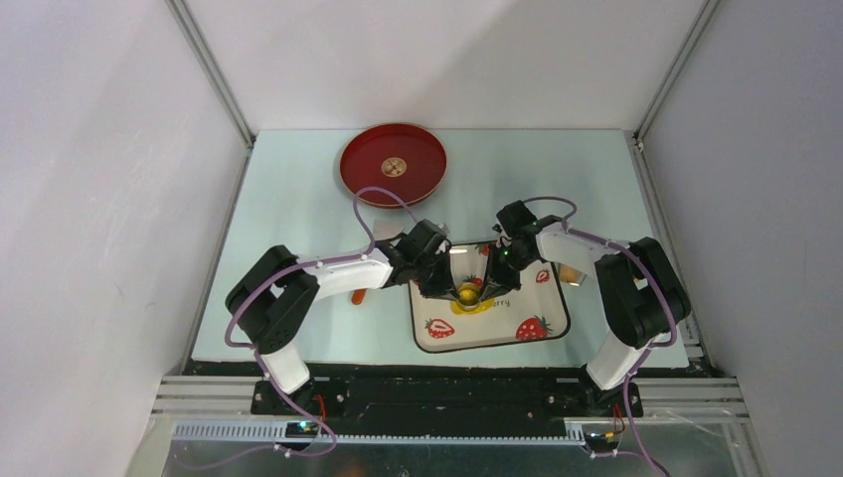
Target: Roll out the dumpling wrappers from the dough
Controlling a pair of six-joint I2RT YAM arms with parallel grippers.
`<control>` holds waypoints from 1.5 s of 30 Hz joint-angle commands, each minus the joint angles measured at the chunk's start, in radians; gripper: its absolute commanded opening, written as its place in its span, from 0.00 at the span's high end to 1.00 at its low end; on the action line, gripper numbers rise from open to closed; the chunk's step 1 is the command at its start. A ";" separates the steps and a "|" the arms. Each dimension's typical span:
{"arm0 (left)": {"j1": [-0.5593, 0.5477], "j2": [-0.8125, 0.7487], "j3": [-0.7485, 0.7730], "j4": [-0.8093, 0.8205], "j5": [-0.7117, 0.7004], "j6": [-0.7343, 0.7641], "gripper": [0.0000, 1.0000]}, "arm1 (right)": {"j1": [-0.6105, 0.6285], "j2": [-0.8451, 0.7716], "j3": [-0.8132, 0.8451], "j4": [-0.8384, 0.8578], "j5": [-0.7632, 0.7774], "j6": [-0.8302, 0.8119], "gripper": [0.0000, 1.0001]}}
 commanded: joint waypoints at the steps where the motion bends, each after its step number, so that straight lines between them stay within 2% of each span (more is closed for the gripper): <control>1: -0.019 0.052 -0.036 -0.012 -0.052 -0.005 1.00 | 0.040 0.030 -0.003 0.027 0.060 0.002 1.00; 36: -0.041 0.083 -0.082 -0.037 -0.089 -0.027 1.00 | 0.057 0.011 -0.055 0.034 0.126 0.029 1.00; 42: -0.041 0.076 -0.079 -0.039 -0.083 -0.021 1.00 | 0.056 0.012 -0.055 0.045 0.091 0.025 1.00; 43: -0.041 0.074 -0.079 -0.039 -0.084 -0.019 1.00 | 0.057 0.007 -0.055 0.045 0.087 0.024 0.96; 44: -0.042 0.068 -0.076 -0.038 -0.085 -0.015 1.00 | 0.056 -0.006 -0.055 0.046 0.081 0.022 0.82; 45: -0.042 0.065 -0.076 -0.038 -0.086 -0.014 1.00 | 0.057 -0.017 -0.055 0.047 0.079 0.023 0.76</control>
